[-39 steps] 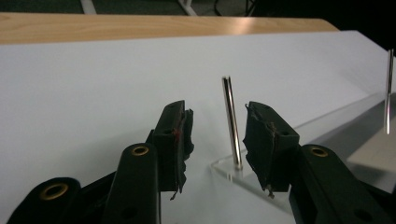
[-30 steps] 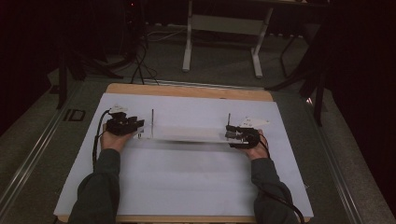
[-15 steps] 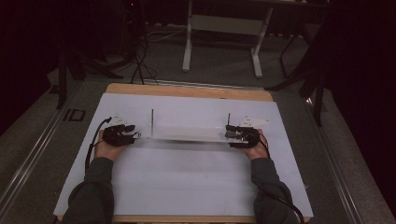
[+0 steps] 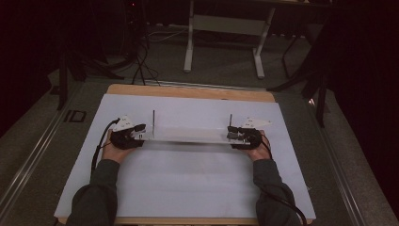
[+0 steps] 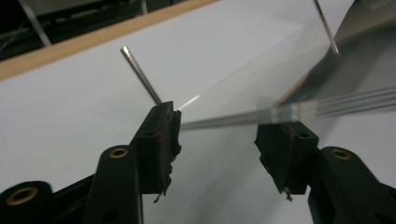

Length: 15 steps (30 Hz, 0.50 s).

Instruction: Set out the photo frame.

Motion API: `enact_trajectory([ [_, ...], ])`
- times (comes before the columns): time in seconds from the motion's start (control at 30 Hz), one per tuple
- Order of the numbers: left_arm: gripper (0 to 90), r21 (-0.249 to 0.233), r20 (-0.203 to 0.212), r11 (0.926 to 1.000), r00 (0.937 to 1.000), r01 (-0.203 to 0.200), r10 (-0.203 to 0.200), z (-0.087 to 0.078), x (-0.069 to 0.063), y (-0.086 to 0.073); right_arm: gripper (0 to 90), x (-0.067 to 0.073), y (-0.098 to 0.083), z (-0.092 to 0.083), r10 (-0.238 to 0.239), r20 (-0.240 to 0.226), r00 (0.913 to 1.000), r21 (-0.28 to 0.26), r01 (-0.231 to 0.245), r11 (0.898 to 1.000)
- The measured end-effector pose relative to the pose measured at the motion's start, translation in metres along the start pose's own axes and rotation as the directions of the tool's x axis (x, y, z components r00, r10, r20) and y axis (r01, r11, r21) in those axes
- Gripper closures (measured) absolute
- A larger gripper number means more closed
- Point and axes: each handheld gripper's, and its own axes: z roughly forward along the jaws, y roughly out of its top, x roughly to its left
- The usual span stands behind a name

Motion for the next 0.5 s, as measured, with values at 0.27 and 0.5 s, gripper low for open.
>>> enact_trajectory([
  [0.27,45.2,-0.004,0.012,0.9995,0.9994,-0.032,0.032,0.0073,-0.0062,0.0074,43.8,-0.0006,0.0004,0.0,-0.002,-0.004,1.0,0.002,0.002,1.0],
  [0.5,46.2,-0.001,0.005,0.9987,0.9987,-0.051,0.051,0.0098,-0.0091,0.0102,44.9,-0.0017,0.002,0.0002,-0.007,-0.012,0.9999,0.005,0.007,1.0],
])
